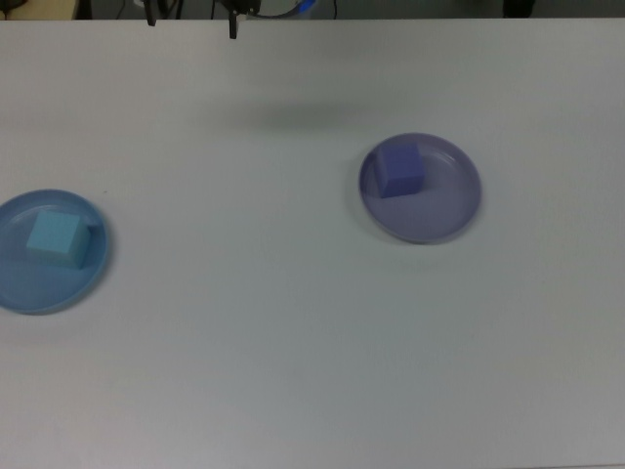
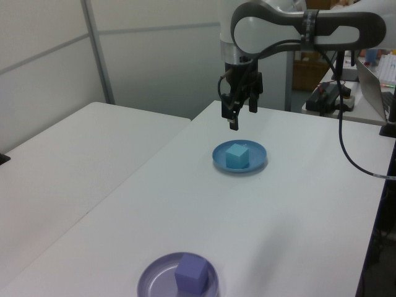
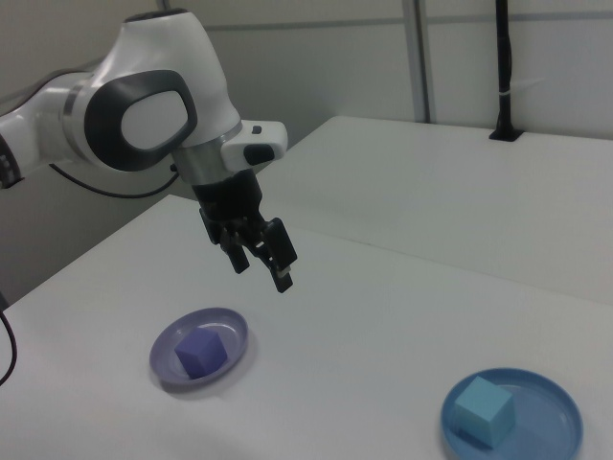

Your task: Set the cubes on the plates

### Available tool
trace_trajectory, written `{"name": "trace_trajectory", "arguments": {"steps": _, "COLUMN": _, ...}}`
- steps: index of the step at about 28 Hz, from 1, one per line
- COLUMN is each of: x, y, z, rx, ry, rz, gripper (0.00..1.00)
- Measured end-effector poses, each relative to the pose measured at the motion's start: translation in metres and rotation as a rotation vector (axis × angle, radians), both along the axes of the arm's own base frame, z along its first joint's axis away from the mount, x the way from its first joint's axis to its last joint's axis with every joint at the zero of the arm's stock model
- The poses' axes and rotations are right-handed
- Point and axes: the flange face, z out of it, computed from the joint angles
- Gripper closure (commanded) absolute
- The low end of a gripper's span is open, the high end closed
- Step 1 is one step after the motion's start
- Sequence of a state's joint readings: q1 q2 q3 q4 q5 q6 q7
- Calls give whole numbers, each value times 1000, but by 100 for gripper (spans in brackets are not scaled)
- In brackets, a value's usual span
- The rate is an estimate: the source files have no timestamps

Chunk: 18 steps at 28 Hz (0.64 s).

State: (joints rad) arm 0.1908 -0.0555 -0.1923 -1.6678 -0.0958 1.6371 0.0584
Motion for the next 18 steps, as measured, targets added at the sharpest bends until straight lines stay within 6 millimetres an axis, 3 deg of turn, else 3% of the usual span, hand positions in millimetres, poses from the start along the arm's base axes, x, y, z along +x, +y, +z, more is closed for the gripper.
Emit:
{"name": "trace_trajectory", "arguments": {"steps": 9, "x": 9, "y": 5, "z": -12, "rx": 11, "ry": 18, "rz": 3, "gripper": 0}}
{"name": "trace_trajectory", "arguments": {"steps": 18, "x": 9, "y": -4, "z": -10, "rx": 34, "ry": 14, "rz": -19, "gripper": 0}}
